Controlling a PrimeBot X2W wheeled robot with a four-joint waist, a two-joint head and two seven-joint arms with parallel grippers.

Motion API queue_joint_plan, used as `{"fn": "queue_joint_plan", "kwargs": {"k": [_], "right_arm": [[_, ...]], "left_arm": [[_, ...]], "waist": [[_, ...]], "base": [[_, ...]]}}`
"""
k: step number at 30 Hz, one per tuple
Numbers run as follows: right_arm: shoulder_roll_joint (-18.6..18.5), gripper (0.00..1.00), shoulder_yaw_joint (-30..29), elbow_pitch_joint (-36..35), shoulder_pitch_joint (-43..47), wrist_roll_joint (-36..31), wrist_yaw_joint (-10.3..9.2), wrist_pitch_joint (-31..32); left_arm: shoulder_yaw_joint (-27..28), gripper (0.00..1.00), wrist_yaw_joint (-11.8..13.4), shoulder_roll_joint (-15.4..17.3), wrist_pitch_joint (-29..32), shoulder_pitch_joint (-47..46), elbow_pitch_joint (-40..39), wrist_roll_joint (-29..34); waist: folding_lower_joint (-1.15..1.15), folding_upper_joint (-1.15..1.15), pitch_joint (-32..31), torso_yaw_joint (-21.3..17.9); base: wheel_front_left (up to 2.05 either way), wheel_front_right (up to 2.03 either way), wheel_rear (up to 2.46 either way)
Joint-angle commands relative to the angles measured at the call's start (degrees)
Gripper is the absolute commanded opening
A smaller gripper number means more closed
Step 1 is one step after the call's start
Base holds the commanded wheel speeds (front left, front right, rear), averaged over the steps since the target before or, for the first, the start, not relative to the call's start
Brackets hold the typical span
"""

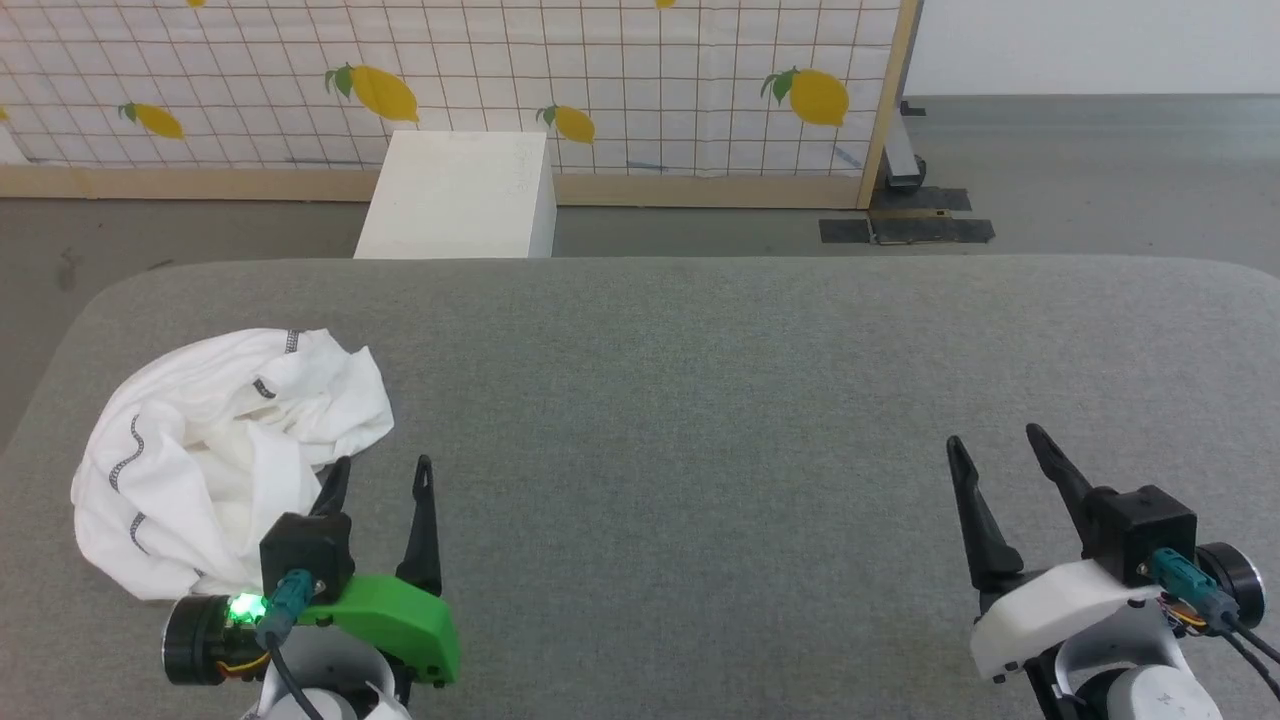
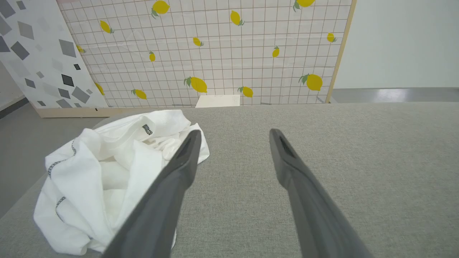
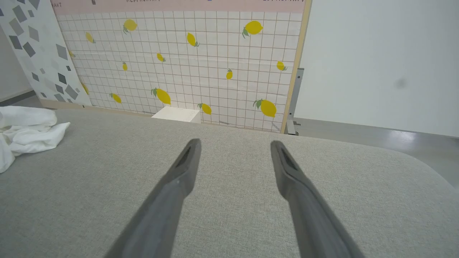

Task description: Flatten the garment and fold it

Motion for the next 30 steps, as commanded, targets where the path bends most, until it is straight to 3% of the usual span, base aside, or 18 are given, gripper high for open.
{"fn": "queue_joint_plan", "kwargs": {"k": [1, 30], "right_arm": [[0.01, 1.00, -0.11, 0.38, 0.85, 0.81, 0.00, -0.63], [0.01, 1.00, 0.25, 2.70, 1.33, 4.41, -0.02, -4.04]], "left_arm": [[-0.24, 1.00, 0.43, -0.03, -0.59, -0.25, 0.39, -0.50], [-0.74, 1.00, 1.73, -0.07, -3.98, -0.34, 2.38, -3.54]], "waist": [[0.00, 0.00, 0.02, 0.19], [0.00, 0.00, 1.09, 7.96]], "base": [[0.00, 0.00, 0.00], [0.00, 0.00, 0.00]]}}
